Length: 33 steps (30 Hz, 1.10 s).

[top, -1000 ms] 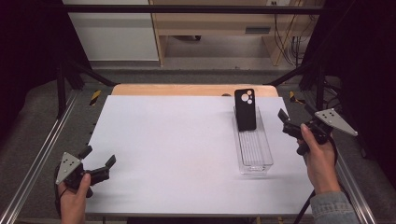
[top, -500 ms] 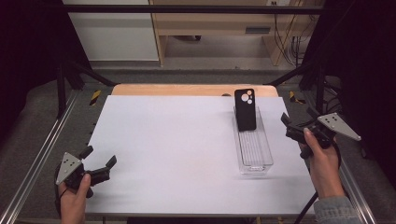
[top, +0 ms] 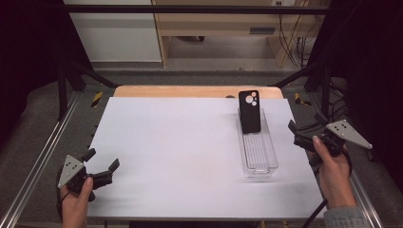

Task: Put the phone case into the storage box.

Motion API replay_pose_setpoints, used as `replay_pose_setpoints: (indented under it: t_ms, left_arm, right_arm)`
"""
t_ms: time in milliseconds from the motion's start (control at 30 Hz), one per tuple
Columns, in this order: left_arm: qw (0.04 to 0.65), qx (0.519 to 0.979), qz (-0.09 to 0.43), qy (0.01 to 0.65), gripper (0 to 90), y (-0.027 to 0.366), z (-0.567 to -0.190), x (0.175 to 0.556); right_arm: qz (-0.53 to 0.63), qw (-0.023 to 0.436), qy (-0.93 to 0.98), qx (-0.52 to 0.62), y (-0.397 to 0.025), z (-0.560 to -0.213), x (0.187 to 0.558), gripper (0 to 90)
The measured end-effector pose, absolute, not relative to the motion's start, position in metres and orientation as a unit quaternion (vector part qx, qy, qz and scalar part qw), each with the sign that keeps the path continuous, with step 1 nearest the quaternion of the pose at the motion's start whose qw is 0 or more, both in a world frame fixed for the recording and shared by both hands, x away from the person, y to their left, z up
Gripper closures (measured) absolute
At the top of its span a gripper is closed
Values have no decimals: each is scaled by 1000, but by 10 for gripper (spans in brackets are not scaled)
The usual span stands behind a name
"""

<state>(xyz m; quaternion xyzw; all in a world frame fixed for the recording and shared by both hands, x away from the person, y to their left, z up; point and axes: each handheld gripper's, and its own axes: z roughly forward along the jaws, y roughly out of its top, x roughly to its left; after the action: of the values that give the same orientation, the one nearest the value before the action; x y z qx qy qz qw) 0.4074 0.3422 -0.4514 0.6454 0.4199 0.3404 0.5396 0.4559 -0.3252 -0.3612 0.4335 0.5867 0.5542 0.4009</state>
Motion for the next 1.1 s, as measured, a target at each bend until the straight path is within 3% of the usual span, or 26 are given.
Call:
replay_pose_setpoints:
  t_ms: [367, 1100]
  left_arm:
    - [540, 648, 338, 418, 23, 341, -452, 407]
    - [542, 653, 336, 409, 23, 340, -451, 407]
  right_arm:
    - [553, 411, 586, 425, -328, -365, 444, 54]
    - [561, 383, 602, 421, -323, -377, 422, 52]
